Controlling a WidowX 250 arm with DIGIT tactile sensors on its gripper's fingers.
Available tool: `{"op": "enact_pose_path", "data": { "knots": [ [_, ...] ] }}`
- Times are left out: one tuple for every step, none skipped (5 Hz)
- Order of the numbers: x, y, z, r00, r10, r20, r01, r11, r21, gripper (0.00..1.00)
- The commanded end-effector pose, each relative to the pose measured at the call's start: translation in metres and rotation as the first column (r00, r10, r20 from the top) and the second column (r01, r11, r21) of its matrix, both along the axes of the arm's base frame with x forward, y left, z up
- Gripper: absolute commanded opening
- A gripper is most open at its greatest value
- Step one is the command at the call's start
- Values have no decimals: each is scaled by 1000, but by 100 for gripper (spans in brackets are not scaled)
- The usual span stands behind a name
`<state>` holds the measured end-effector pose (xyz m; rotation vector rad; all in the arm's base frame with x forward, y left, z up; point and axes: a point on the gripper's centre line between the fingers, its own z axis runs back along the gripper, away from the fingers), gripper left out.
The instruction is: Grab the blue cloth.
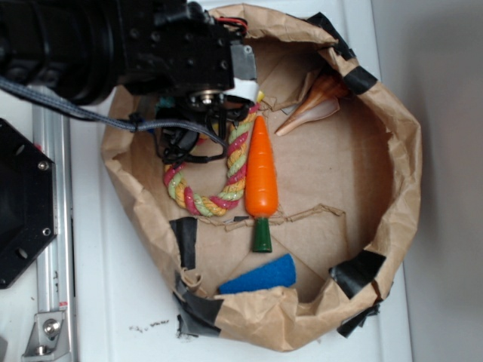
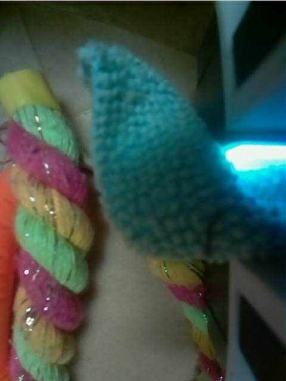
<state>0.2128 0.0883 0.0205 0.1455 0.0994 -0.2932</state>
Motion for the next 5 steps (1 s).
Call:
{"op": "enact_pose_path", "data": {
  "knots": [
    [5, -4, 19, 996, 67, 62, -67, 998, 7, 0],
    [17, -35, 70, 980, 114, 162, -96, 989, -115, 0],
    [41, -55, 122, 960, 217, 179, -189, 969, -159, 0],
    [55, -56, 159, 945, 266, 191, -242, 960, -138, 0],
    [59, -59, 151, 941, 278, 193, -253, 957, -141, 0]
  ]
}}
